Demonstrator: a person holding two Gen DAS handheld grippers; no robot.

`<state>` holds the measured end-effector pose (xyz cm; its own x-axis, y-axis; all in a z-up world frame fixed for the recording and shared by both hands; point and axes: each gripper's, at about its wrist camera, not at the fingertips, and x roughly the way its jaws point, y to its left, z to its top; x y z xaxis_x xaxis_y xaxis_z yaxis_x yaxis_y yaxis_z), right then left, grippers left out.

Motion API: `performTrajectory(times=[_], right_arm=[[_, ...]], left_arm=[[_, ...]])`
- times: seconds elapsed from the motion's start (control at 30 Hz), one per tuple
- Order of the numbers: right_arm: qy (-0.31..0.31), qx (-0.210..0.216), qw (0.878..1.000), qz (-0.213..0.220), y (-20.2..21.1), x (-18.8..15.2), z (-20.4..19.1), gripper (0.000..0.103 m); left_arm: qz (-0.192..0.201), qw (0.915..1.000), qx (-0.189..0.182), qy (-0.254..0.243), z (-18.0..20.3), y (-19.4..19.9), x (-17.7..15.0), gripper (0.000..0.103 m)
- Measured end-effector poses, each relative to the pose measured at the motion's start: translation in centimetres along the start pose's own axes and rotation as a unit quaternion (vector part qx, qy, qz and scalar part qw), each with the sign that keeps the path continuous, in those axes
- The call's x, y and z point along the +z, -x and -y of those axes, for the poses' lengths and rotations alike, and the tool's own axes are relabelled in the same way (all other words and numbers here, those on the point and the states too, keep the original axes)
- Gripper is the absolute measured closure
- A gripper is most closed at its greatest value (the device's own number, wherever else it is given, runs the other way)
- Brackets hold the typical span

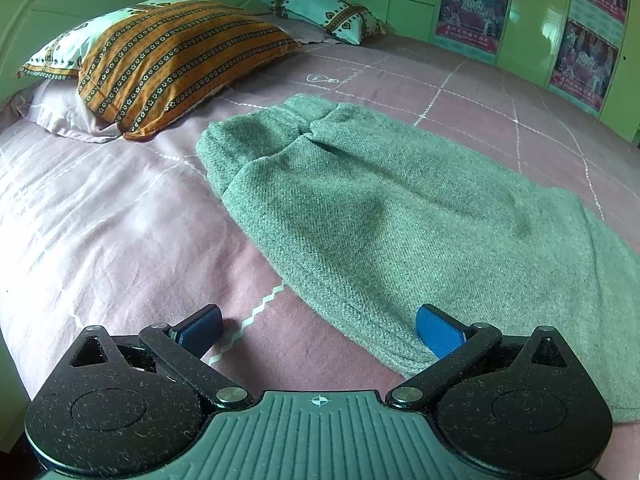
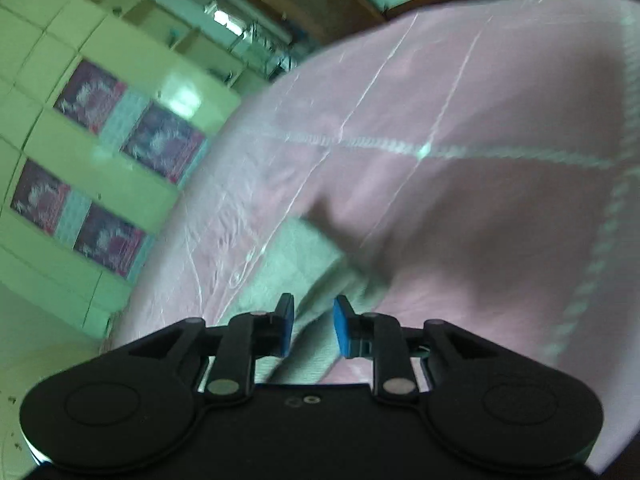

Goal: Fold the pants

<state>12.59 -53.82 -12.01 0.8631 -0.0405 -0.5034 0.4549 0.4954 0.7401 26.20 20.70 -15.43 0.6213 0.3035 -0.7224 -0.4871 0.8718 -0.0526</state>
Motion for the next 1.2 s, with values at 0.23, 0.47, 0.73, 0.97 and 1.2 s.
performTrajectory(times=[0.23,0.47,0.73,0.97,1.2], right_arm=[[-0.008,0.007,0.999,-0.038,-2.1,-0.7,1.1,0.093],[0.028,-0.013,0.998,-0.057,-4.1,-0.1,-0.6,0.103],[0.115,0.022,0.993,0.007,-0.5,2.7,-3.2,0.103],[0.008,-0.023,1.000,0.009,-0.9,1.6,1.2,0.092],[-0.033,0.021,0.999,-0.001,0.6,1.1,0.9,0.091]], left_arm=[[-0.002,1.0000,0.005,-0.001,0.2,0.1,0.0,0.000],[0.003,1.0000,0.004,0.000,0.2,0.0,-0.1,0.000],[0.004,0.9999,-0.011,-0.012,-0.2,-0.2,-0.2,0.000],[-0.002,0.9996,-0.021,-0.021,-0.6,-0.5,0.2,0.000],[0.004,0.9997,-0.018,-0.017,-0.5,-0.4,-0.1,0.000]])
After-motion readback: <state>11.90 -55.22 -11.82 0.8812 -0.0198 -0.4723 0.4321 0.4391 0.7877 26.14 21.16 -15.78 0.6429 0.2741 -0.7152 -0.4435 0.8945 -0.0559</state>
